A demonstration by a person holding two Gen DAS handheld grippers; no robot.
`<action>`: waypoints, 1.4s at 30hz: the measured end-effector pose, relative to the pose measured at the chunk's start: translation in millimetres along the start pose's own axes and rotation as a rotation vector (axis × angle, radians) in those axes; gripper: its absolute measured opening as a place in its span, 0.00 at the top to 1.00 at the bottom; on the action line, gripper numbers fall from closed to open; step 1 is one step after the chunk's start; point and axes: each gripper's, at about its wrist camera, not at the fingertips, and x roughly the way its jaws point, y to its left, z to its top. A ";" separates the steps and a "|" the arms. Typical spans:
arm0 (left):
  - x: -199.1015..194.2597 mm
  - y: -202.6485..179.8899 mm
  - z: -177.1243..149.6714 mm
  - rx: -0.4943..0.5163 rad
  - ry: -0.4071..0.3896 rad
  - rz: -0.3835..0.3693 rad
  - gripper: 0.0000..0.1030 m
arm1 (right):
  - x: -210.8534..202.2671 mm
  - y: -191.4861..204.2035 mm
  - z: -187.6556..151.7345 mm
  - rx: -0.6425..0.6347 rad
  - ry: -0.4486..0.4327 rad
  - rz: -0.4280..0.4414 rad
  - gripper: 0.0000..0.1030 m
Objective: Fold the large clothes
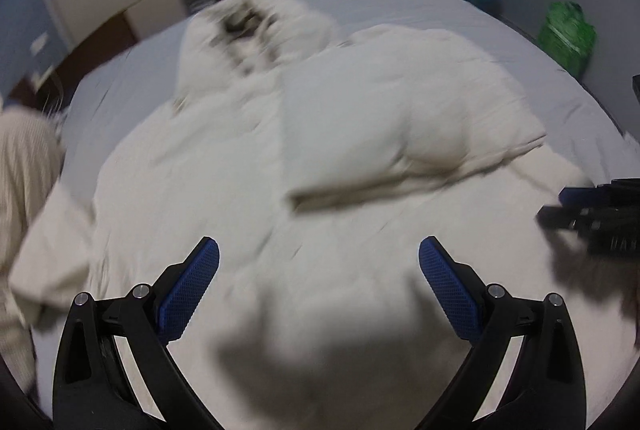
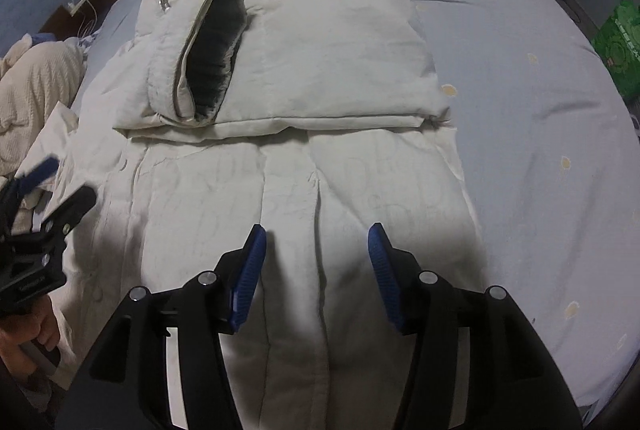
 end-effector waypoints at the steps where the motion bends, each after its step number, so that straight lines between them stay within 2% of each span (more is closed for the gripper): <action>1: 2.7 -6.4 5.1 0.020 -0.003 0.000 0.07 | -2.9 -0.3 -0.7 0.002 -0.013 -0.017 0.52; 4: 14.9 -33.6 20.5 0.094 -0.003 -0.006 0.08 | -10.8 -4.0 -1.7 0.021 -0.057 -0.066 0.52; 7: 24.8 -45.9 28.6 0.113 0.008 -0.018 0.10 | -10.8 -8.9 -0.6 0.045 -0.062 -0.073 0.52; 10: 39.9 -55.1 38.4 0.113 0.027 -0.047 0.19 | -8.7 -12.9 0.1 0.066 -0.062 -0.075 0.52; 12: 52.8 -55.3 44.7 0.081 0.057 -0.068 0.36 | -10.1 -15.8 0.3 0.088 -0.076 -0.078 0.52; 13: 58.2 -52.7 47.9 0.064 0.065 -0.064 0.39 | -11.0 -19.1 0.2 0.106 -0.082 -0.075 0.52; 15: 56.5 -49.9 49.6 0.035 0.061 -0.093 0.53 | -10.9 -22.6 -0.3 0.126 -0.083 -0.056 0.52; 17: 47.7 -42.0 53.8 0.002 0.023 -0.104 0.57 | -10.5 -25.5 -1.7 0.138 -0.081 -0.043 0.52; 18: 42.1 -37.5 55.4 -0.016 0.002 -0.121 0.82 | -10.0 -25.5 -1.8 0.138 -0.078 -0.042 0.52; 23: 1.8 -1.6 69.8 -0.089 -0.113 -0.142 0.84 | -7.4 -21.8 -1.9 0.129 -0.066 -0.050 0.52; 28: -35.3 49.6 81.6 -0.187 -0.204 -0.131 0.89 | -9.0 -23.9 -2.9 0.137 -0.069 -0.038 0.52; 29: -42.6 64.5 81.7 -0.218 -0.218 -0.125 0.90 | -8.9 -23.8 -2.8 0.138 -0.069 -0.037 0.52; 30: -47.9 77.3 80.7 -0.244 -0.230 -0.119 1.00 | -8.8 -23.3 -2.7 0.136 -0.068 -0.039 0.52; 32: -56.8 101.7 75.5 -0.293 -0.249 -0.090 1.00 | -8.5 -23.0 -1.4 0.132 -0.069 -0.042 0.52; 35: -61.6 138.3 61.1 -0.364 -0.241 -0.055 1.00 | -8.3 -23.8 -0.4 0.133 -0.069 -0.040 0.51; 38: -46.3 166.6 42.1 -0.426 -0.169 -0.033 1.00 | -8.1 -23.8 -0.9 0.132 -0.069 -0.040 0.51; 41: -24.9 187.6 18.0 -0.514 -0.092 -0.067 0.99 | -8.0 -23.2 -0.5 0.128 -0.069 -0.045 0.51; 42: -17.6 192.3 10.8 -0.540 -0.068 -0.079 0.86 | -8.1 -23.1 -0.6 0.128 -0.069 -0.045 0.51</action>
